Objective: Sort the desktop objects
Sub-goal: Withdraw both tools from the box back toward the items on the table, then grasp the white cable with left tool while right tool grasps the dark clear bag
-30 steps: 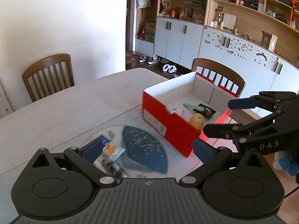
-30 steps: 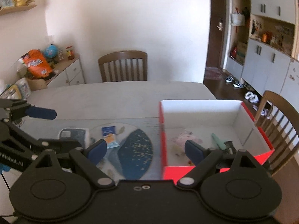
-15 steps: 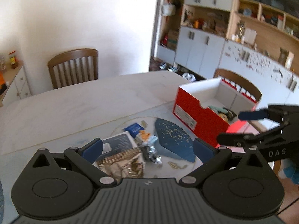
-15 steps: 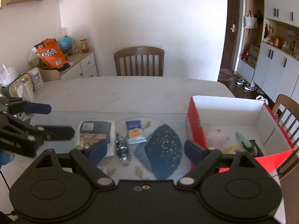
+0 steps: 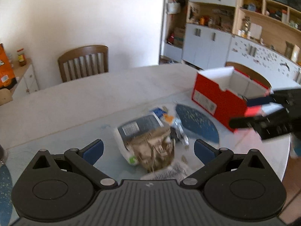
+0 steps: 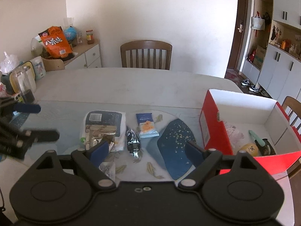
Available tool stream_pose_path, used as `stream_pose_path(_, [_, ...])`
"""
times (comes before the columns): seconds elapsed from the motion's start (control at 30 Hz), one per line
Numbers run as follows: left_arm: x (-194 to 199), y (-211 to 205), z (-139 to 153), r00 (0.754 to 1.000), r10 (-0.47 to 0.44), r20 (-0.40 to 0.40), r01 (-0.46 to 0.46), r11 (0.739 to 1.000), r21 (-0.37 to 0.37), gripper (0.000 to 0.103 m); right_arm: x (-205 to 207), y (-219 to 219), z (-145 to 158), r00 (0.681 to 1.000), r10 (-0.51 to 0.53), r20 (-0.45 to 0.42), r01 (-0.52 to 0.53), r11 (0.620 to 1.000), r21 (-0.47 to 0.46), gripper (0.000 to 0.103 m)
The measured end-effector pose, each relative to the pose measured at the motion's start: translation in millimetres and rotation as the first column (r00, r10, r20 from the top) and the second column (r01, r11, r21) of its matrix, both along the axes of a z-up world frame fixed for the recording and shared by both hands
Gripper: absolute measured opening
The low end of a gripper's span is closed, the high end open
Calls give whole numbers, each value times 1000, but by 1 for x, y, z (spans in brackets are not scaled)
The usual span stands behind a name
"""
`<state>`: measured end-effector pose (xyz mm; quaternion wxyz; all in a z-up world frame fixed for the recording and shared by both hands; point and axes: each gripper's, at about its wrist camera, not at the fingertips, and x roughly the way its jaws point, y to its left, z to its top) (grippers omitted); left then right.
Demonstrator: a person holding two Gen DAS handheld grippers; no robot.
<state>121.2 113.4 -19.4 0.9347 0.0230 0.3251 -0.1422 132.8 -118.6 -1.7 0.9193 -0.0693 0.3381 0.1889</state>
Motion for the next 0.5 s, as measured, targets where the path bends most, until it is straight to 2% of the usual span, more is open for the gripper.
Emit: stream_pose_path(0.5, [-27,-16,-71,990,-139,-24,140,989,55,102,27,22,-50,1000,-5,-13,5,1000,-25,84])
